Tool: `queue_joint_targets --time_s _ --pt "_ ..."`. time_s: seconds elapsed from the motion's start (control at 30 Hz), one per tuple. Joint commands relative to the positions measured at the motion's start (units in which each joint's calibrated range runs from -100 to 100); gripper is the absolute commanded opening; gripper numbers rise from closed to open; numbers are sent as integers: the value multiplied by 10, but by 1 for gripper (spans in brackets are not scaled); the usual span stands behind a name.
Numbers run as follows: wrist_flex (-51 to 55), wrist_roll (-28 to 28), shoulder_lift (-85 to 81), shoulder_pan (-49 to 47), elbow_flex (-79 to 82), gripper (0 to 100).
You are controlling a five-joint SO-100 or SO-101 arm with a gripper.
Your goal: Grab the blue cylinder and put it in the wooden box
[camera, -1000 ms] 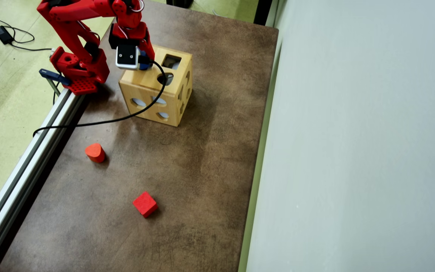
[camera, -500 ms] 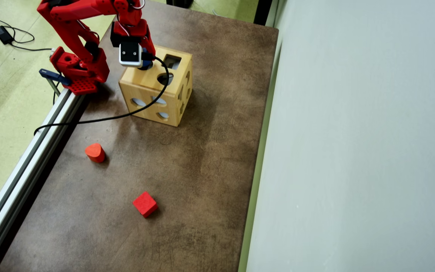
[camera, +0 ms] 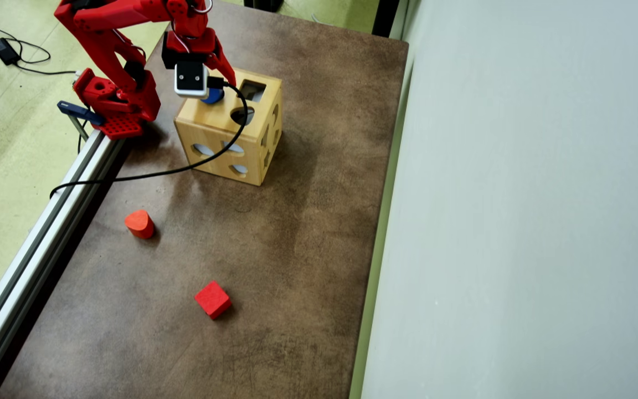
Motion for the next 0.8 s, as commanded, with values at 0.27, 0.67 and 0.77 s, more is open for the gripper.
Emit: queue_joint_targets --time_s 0.27,0.67,0.77 --pt "6 -1 -19 -64 -9 31" --pt "4 3 -10 -100 -4 31" --pt "4 3 -10 -102 -4 30"
